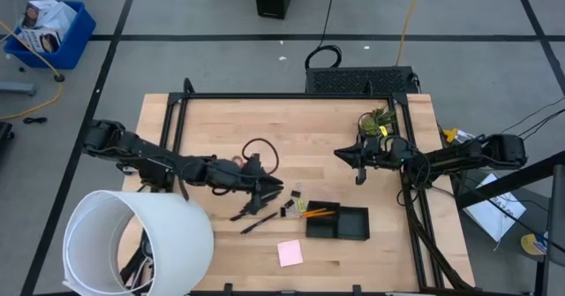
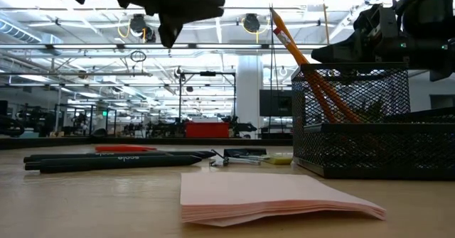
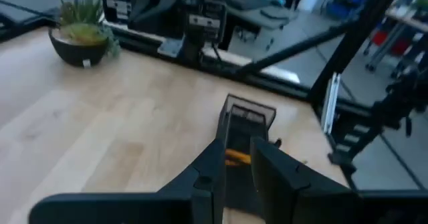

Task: Pick and place office supplies into organizer
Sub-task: Put the red scissors into the black desk organizer

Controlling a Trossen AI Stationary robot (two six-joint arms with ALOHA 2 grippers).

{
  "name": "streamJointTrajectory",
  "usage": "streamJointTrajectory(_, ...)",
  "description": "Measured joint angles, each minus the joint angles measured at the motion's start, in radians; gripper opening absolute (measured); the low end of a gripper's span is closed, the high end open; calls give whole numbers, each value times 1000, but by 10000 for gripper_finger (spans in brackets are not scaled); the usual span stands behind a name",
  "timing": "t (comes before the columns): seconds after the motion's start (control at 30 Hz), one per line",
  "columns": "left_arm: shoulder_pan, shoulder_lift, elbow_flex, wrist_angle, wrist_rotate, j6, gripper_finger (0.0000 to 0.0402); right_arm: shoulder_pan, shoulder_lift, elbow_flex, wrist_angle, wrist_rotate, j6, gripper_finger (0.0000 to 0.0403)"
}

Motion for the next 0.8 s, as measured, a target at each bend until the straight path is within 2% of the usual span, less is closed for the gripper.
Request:
streamJointTrajectory(0.17,3,-14,-88,228,45,-33,74,0,0,0,0,0,0,18)
streamJointTrajectory(0.37,43,-13,-181,348,70,-29,74,0,0,0,0,0,0,18)
streamJointTrajectory(0.63,111,-12,-263,288,65,-21,74,0,0,0,0,0,0,18)
streamJointTrajectory(0.73,128,-11,-266,196,133,-66,74,0,0,0,0,0,0,18)
streamJointTrajectory(0.8,151,-21,-266,117,207,-37,74,0,0,0,0,0,0,18)
